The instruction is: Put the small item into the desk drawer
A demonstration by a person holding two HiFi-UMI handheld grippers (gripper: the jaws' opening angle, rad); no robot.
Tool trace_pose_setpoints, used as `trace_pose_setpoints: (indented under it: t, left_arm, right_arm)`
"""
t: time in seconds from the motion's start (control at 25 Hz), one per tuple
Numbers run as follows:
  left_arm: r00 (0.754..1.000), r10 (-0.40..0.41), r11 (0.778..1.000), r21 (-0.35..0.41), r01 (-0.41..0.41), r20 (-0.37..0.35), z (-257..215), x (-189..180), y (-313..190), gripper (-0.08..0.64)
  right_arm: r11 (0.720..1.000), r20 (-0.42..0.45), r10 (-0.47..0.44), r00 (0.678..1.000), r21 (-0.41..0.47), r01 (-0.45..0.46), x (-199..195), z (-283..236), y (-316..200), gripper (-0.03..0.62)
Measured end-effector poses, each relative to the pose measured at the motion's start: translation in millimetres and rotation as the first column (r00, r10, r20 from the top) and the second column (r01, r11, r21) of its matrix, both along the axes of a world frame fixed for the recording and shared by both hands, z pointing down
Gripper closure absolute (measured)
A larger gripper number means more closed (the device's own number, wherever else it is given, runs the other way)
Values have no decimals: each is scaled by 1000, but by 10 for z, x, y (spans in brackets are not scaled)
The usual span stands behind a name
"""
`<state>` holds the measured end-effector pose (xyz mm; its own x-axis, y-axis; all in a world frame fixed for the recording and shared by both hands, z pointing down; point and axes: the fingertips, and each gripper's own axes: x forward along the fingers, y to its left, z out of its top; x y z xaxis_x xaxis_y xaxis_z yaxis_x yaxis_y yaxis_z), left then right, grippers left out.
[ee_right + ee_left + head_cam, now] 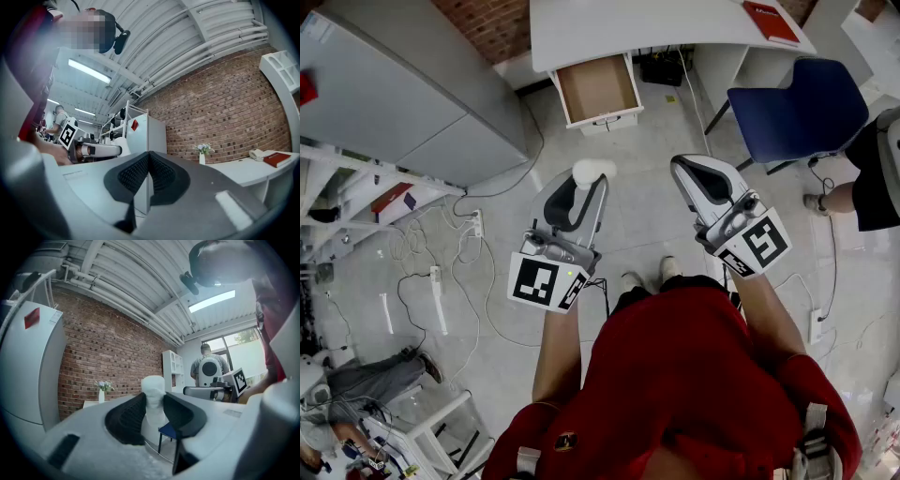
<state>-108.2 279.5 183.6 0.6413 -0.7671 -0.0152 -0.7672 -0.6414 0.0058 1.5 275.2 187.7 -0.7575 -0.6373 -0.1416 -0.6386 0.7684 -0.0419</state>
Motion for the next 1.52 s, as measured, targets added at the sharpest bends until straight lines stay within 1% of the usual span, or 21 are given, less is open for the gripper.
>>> trace_pose_setpoints:
  t: [0.36,0.6,0.96,1.12,1.36,1.52]
  left_arm:
    - [1000,10,1000,8,-9,-13,-5,-137,121,436]
    - [1000,13,1000,12,-13,-23,-21,-307,160,436]
    - [999,24,1000,8,-24,-49,49,-692,141,436]
    - [998,37,999,7,-36,-53,66,-735,111,436]
    - [998,47,999,10,-47,-42,82,-670,-122,436]
    - [999,43,999,-2,-43,-27,138,-613,-416,436]
  right_arm:
    - [1000,-5,0,1000,18,0,-152,-35,129,581]
    - [1000,-6,15,1000,24,-14,-287,-72,139,581]
    - [998,-26,69,997,14,-69,-536,4,149,581]
    - [996,-41,90,995,13,-90,-533,25,157,581]
    - [994,-44,107,993,21,-106,-438,61,-71,581]
    - [994,-48,107,993,32,-106,-359,125,-423,581]
